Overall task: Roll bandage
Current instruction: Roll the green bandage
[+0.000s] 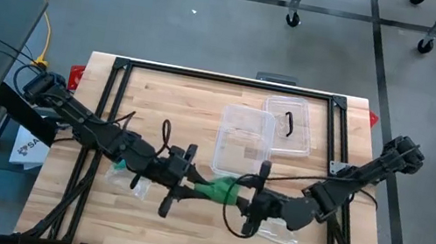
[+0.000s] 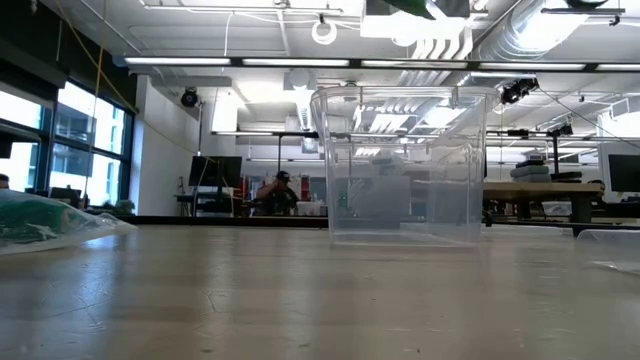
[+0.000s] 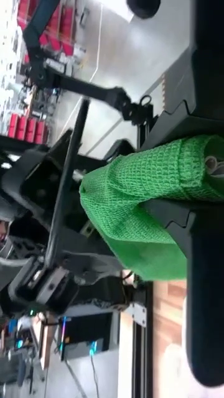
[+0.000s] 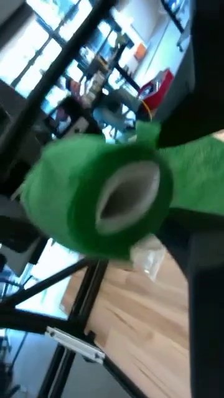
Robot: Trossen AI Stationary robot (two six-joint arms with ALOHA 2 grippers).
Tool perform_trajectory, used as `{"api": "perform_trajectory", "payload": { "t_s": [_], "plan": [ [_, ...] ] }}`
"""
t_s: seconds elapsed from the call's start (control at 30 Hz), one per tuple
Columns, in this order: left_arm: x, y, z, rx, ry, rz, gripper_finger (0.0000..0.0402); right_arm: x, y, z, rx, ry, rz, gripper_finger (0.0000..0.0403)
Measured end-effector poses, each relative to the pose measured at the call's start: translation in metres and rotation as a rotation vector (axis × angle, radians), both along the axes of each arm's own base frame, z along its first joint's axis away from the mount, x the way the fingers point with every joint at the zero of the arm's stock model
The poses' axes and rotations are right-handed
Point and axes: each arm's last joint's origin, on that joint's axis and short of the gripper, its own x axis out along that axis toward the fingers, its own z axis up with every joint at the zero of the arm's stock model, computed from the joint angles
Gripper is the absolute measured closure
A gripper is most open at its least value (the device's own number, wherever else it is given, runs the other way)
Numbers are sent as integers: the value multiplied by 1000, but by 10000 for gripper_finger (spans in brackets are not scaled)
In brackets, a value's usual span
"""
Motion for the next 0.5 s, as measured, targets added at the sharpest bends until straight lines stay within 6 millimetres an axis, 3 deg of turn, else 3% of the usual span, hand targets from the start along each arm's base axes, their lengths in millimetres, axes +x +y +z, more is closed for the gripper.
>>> {"api": "perform_trajectory", "payload": {
  "t_s": [0.13,0.23,0.33,0.5],
  "plan": [
    [0,-1,0,-19,4,-33,316,-1,-3,1,-33,-8,-83,324],
    [-1,-2,0,-21,5,-61,316,-1,-3,1,-8,-21,-113,353],
    [-1,-3,1,-27,-3,-85,316,2,-8,1,50,-30,-135,352],
    [-3,-8,5,-49,-46,-158,316,12,-24,-8,121,17,-144,310]
  ]
}}
